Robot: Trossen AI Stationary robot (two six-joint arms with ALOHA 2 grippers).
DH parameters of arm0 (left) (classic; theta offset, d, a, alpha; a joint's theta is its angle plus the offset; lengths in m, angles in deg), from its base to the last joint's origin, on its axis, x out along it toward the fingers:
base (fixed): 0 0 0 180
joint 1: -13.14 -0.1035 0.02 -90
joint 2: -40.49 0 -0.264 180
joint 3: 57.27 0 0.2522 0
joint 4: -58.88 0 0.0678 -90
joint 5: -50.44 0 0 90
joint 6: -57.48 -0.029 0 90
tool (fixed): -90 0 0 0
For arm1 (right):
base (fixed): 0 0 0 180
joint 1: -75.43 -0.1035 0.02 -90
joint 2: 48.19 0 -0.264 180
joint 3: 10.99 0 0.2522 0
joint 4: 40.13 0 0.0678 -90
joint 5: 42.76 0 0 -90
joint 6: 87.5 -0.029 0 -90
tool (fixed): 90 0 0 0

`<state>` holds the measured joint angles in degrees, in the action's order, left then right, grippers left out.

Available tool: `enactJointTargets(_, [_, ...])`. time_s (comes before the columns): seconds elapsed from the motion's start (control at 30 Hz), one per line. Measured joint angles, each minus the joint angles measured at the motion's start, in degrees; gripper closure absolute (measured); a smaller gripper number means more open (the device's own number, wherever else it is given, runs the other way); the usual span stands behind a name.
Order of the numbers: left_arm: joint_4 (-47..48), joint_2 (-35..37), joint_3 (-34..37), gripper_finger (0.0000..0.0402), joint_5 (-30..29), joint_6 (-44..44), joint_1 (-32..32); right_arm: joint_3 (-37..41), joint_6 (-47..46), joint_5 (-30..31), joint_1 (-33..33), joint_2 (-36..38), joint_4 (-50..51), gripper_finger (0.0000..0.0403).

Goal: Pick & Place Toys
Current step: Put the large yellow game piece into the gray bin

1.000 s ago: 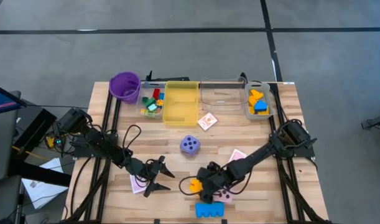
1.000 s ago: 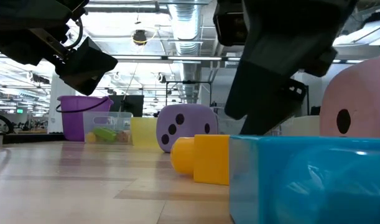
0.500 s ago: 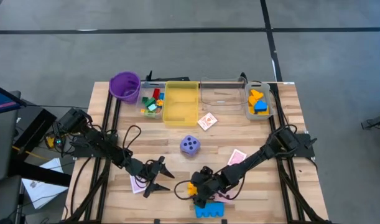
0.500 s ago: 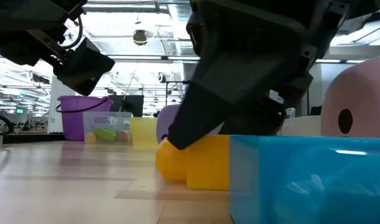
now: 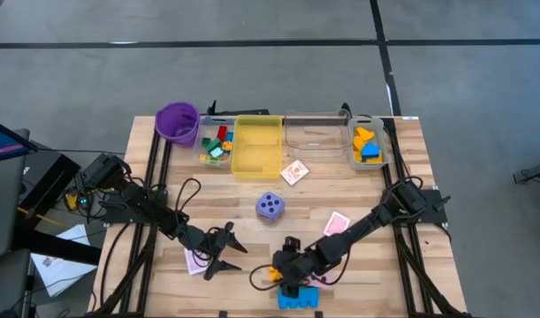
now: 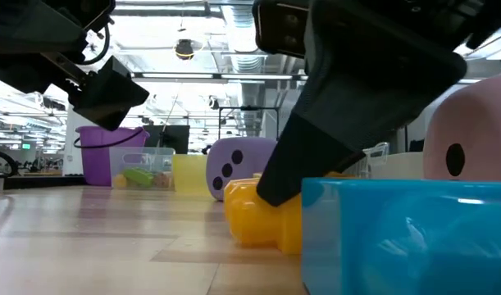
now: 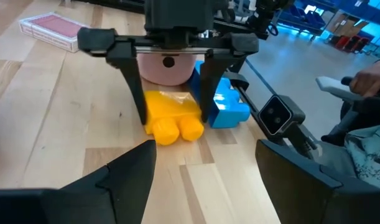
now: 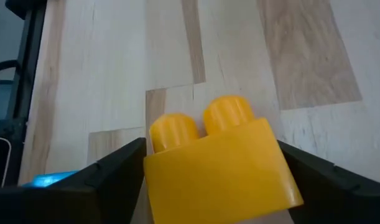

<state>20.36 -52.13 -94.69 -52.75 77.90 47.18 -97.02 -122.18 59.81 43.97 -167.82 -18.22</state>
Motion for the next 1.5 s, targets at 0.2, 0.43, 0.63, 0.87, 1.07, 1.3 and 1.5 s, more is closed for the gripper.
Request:
enactJointTargets(0.2, [0.3,0.0,0.0,0.0133,0.0,0.0,0.0,-1.1,1.2,0.6,0.0,0.3,0.0,0.0098])
enactJointTargets(0.43, [0.3,0.0,0.0,0.0133,0.0,0.0,0.0,-9.3,6.9,0.4,1.1,0.5,11.5,0.0096])
enactJointTargets(0.63, [0.3,0.0,0.0,0.0133,0.0,0.0,0.0,-18.8,8.2,2.8,3.7,0.9,29.9,0.0098])
enactJointTargets(0.87, [0.2,0.0,0.0,0.0133,0.0,0.0,0.0,-24.6,8.5,10.9,6.1,3.1,40.7,0.0097])
enactJointTargets(1.07, [0.5,0.0,0.0,0.0133,0.0,0.0,0.0,-24.7,9.7,11.8,7.9,7.6,42.4,0.0097])
enactJointTargets(1.3, [0.4,0.0,0.0,0.0133,0.0,1.3,0.0,-24.7,8.8,14.9,7.1,15.2,49.4,0.0097])
enactJointTargets(1.5, [0.4,0.0,0.0,0.0133,0.0,4.1,0.0,-24.7,3.2,19.0,6.0,22.2,61.4,0.0097])
